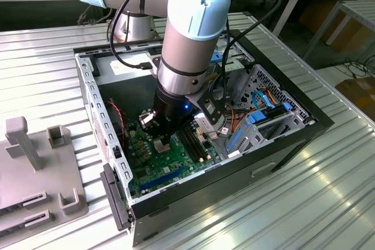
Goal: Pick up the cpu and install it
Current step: 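Place the cpu into insertion slot, then close the cpu cover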
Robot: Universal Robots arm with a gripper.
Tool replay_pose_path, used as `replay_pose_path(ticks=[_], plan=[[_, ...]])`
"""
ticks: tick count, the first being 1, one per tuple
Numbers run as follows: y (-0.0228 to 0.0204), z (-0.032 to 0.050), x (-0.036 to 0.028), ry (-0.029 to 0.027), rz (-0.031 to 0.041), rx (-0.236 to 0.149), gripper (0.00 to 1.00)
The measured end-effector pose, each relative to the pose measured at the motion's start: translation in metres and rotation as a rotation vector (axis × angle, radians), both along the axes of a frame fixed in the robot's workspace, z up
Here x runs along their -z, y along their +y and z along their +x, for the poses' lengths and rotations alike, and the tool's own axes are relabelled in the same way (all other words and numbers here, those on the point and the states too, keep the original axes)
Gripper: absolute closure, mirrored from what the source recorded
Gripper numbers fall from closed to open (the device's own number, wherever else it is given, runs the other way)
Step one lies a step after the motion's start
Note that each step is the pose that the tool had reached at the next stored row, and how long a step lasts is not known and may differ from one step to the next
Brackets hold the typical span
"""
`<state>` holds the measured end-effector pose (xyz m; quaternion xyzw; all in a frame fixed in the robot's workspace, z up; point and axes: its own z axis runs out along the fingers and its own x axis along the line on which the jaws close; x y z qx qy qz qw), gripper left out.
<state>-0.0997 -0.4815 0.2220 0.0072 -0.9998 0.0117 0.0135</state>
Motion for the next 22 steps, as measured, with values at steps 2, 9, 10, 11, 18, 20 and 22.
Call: replay_pose_path(ticks=[2, 9, 10, 11, 18, 20, 22], plan=[[0.0, 0.0, 0.0, 0.0, 0.0001, 0.0, 0.89], [0.0, -0.0003, 0.0, 0.0, 0.0, 0.0, 0.89], [0.0, -0.0003, 0.0, 0.0, 0.0001, 0.0, 0.89], [0.0, -0.0003, 0.0, 0.0001, 0.0, 0.0, 0.89], [0.0002, 0.0022, -0.0021, 0.0021, 0.0, 0.0, 0.89], [0.0006, 0.0023, -0.0069, 0.0023, 0.0, 0.0, 0.89], [0.0015, 0.0024, -0.0144, 0.0023, 0.0, -0.001, 0.89]])
